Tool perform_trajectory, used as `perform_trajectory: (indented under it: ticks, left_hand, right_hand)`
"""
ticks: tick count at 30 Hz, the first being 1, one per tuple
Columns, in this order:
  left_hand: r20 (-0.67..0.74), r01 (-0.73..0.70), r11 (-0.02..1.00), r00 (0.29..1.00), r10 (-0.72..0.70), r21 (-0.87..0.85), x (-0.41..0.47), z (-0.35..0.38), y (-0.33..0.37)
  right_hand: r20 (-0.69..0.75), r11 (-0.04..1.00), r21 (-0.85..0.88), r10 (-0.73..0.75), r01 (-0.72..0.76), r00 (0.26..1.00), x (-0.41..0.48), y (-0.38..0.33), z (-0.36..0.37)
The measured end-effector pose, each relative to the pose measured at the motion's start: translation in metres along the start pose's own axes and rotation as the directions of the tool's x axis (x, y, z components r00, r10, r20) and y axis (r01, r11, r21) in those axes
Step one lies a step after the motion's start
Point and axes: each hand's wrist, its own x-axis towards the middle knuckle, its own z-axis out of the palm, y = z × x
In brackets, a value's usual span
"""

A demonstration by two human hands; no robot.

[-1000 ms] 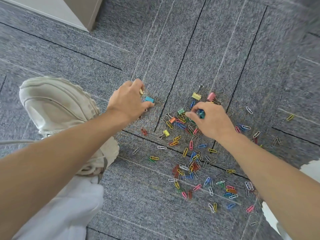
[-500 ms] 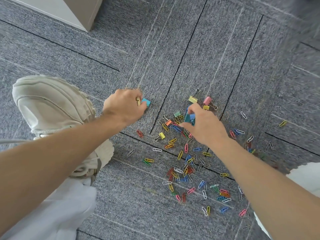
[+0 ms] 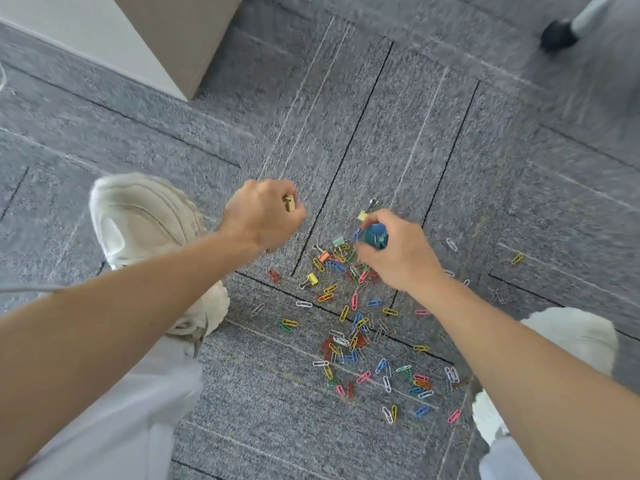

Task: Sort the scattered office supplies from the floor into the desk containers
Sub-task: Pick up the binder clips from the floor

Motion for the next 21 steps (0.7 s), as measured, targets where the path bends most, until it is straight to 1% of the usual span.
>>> perform_trajectory:
  ticks: [3,5,8,11,15,17,19,21]
  left_hand:
    - [-0.068,-0.080,0.996,0.995,0.077,-0.043,-0.019,-0.044,0.032]
    - [-0.155,-0.118,0.992,0.982,0.110,-0.046,-0.043,-0.084,0.051]
    - [-0.326,-0.092,0.991,0.944,0.055,-0.099,-0.094,-0.154,0.079]
    - [-0.421,-0.051,0.984,0.907,-0.027,-0.173,-0.158,-0.225,0.106]
    - [-0.568,-0.127,0.938,0.818,-0.084,-0.323,-0.248,-0.305,0.138]
    - [-0.636,-0.180,0.909,0.764,-0.111,-0.375,-0.295,-0.340,0.155]
    - [-0.688,-0.232,0.896,0.719,-0.104,-0.378,-0.345,-0.373,0.171]
    - [-0.719,-0.274,0.901,0.692,-0.057,-0.335,-0.393,-0.398,0.178]
  right_hand:
    - [-0.011,0.997,0.072,-0.032,0.033,0.999,-0.035,-0.031,-0.036]
    - [0.000,0.991,0.109,-0.075,0.075,0.997,-0.060,-0.062,-0.058]
    - [-0.054,0.973,0.163,-0.159,0.166,0.986,-0.104,-0.126,-0.093]
    - [-0.127,0.931,0.206,-0.281,0.302,0.951,-0.155,-0.202,-0.126]
    - [-0.197,0.868,0.155,-0.441,0.472,0.876,-0.241,-0.300,-0.157]
    - [-0.231,0.824,0.087,-0.529,0.559,0.816,-0.291,-0.342,-0.166]
    - [-0.261,0.775,-0.012,-0.612,0.631,0.746,-0.341,-0.378,-0.172]
    - [-0.280,0.722,-0.101,-0.681,0.685,0.676,-0.388,-0.406,-0.174]
